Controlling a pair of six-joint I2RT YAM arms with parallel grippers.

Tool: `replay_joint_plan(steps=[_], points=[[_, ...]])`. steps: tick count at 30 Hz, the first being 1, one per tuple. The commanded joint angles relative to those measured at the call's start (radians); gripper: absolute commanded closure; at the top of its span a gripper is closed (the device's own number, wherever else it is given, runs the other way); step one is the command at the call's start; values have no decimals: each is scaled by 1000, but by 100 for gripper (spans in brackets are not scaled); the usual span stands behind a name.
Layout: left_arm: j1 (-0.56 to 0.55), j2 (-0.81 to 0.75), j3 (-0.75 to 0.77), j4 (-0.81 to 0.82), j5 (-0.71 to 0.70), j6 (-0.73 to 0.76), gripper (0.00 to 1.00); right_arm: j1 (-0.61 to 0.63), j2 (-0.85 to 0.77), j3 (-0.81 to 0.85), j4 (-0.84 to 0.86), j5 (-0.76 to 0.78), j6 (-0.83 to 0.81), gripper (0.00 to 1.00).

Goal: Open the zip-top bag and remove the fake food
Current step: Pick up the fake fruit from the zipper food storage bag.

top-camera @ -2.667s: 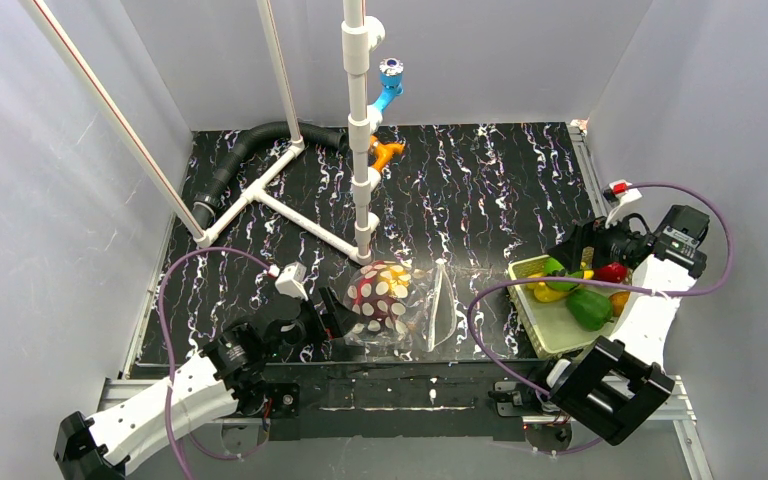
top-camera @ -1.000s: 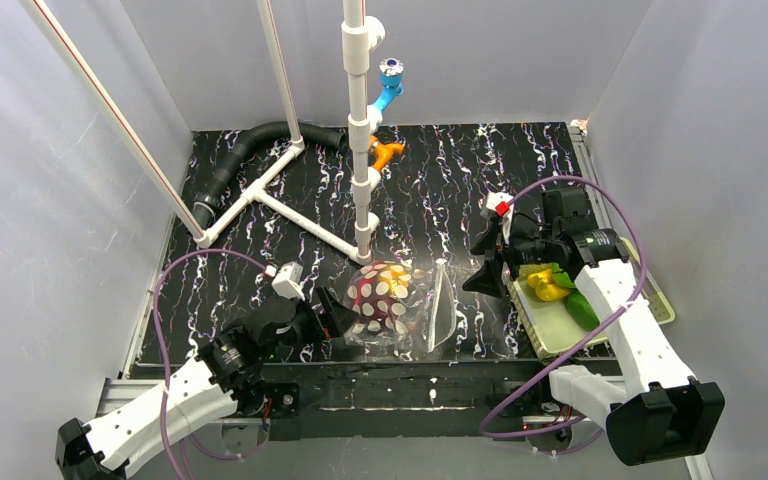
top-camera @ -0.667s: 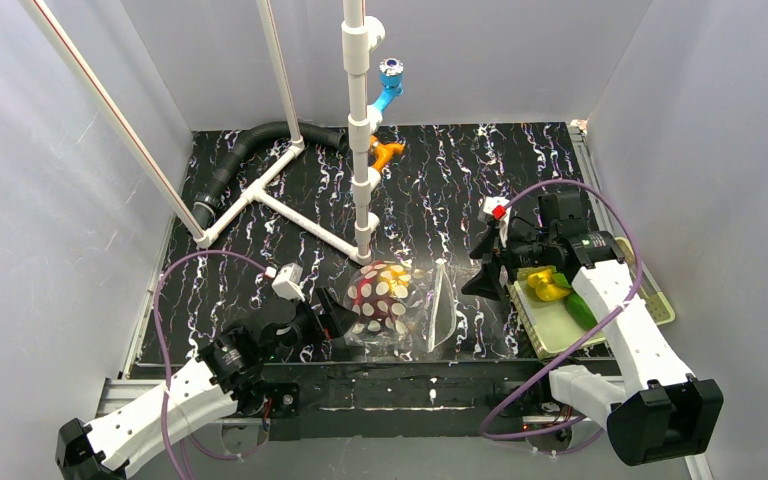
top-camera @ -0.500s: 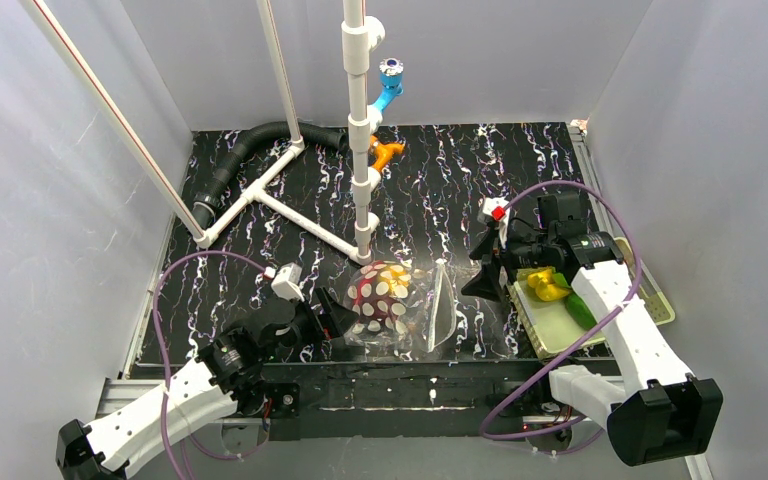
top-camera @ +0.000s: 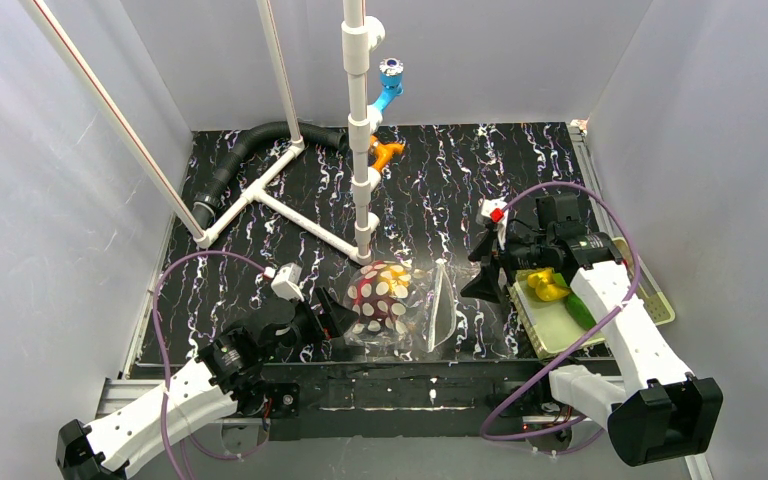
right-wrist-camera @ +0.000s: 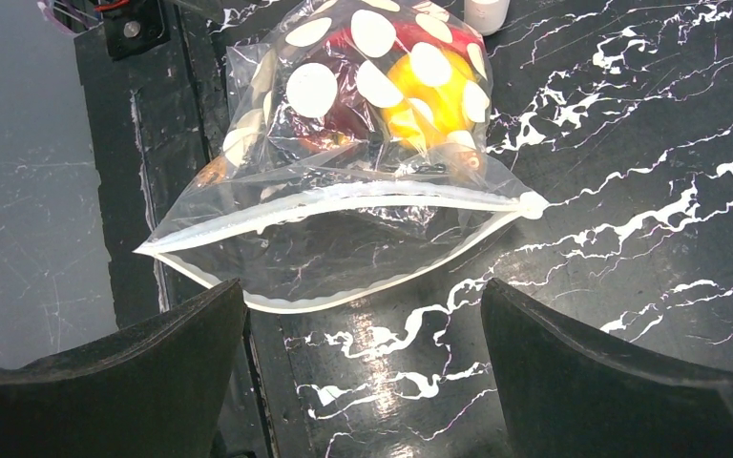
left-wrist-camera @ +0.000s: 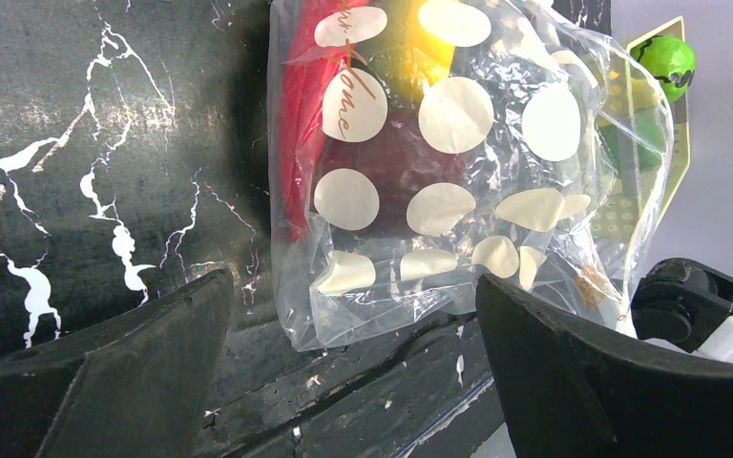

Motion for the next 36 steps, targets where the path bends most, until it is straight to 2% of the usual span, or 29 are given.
replay_joint_plan(steps=[1,17,36], points=[[6,-1,0,-2,-23,0,2,12,-5,-6,13,-17,-25,1],[5,-13,2,-7,-21,-1,2,88,18,21,-32,47,-101,2],[5,-6,23,-17,-20,8,2,248,35,43,-35,164,-173,2]])
